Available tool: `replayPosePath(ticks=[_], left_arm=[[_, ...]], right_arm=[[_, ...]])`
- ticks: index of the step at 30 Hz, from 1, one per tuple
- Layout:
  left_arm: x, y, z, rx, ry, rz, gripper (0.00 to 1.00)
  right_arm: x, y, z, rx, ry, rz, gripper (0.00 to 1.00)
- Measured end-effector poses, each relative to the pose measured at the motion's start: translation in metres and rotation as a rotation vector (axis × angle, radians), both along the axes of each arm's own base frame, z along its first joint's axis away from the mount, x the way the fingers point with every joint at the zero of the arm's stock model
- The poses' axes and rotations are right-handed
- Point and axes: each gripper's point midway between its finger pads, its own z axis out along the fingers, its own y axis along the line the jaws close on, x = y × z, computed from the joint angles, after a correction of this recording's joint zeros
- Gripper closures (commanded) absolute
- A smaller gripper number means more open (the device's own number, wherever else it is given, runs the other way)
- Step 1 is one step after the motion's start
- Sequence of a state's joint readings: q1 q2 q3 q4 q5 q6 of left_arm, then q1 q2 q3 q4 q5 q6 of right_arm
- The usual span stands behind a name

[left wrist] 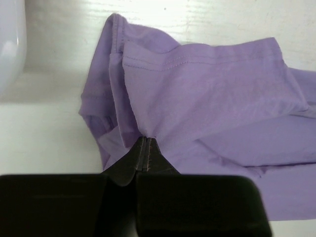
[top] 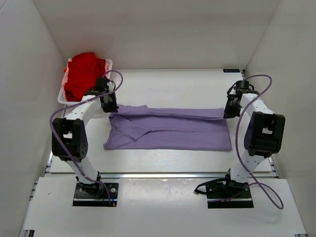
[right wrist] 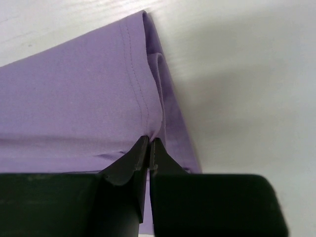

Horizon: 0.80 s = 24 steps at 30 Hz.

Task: Fold and stack the t-shirts
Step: Fold the other side of the tshirt into a rectangle

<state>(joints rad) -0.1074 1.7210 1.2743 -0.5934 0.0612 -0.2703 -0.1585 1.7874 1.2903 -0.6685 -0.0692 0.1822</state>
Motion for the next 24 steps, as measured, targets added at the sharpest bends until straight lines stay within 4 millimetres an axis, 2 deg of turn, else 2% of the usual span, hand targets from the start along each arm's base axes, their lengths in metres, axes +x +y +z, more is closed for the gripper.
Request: replayPosePath(ticks=[4, 9, 15, 24], left_arm=[[-0.009, 0.001, -0.002, 0.001, 0.007, -0.001, 1.00], [-0.017, 0.002, -0.003, 0.002, 0.012, 0.000, 1.00], [-0.031, 0.004, -0.008, 0.005, 0.031, -0.001, 1.00], [-0.041, 0.006, -0.009, 0.010, 0.033, -0.007, 1.00]], right_arm=[[-0.008, -0.007, -0.001, 0.000, 0.000, -0.017, 1.00], [-0.019, -0.014, -0.012, 0.004, 0.028, -0.038, 1.00], [-0.028, -0.012, -0.021, 0.009, 0.053, -0.039, 1.00], [-0.038, -0.007, -0.019, 0.007, 0.048, -0.030, 1.00]])
